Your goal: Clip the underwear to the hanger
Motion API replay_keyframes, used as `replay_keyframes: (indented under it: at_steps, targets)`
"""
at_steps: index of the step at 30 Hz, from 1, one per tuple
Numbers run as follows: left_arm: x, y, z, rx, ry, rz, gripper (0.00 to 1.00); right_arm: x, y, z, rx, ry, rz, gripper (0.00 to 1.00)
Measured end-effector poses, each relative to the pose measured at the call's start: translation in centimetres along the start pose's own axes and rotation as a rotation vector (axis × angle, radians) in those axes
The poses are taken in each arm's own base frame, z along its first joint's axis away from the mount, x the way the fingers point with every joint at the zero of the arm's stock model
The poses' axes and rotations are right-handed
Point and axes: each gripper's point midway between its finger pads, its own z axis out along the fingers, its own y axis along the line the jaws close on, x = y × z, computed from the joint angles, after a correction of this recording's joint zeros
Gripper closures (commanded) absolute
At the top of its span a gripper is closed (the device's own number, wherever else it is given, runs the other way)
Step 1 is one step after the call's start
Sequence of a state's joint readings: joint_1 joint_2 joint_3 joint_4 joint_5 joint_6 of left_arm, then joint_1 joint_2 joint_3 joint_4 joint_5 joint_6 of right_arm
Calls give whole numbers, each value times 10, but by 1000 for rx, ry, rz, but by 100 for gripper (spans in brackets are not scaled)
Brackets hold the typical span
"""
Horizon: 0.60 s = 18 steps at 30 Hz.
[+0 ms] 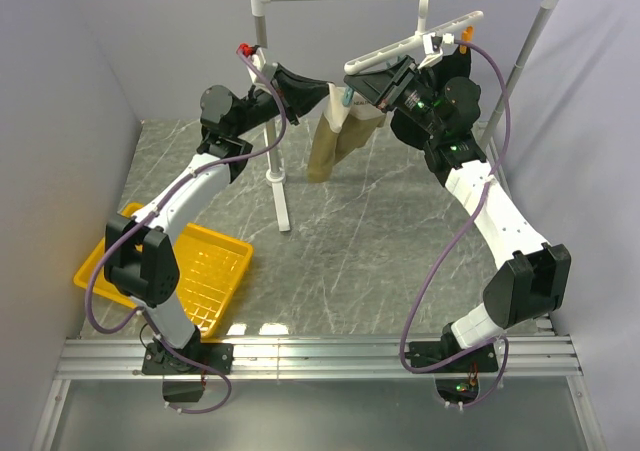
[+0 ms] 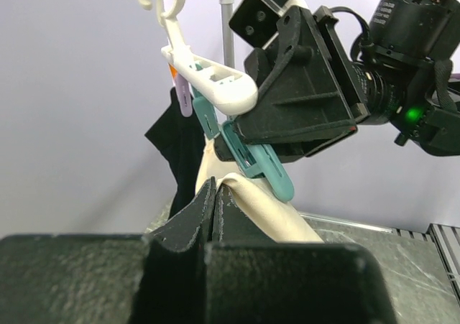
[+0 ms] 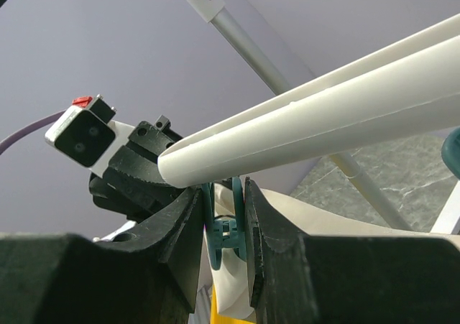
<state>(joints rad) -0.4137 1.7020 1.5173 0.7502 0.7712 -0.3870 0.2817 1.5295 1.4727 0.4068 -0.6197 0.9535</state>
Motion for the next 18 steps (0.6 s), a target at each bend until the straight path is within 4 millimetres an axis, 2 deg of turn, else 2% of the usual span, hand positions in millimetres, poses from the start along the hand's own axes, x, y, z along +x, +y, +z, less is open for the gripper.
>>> replay_keyframes:
  at_steps: [18]
  targets:
    - [-2,13,6,-47,-19,-27,100,0,5,1,-18,-4,1,100]
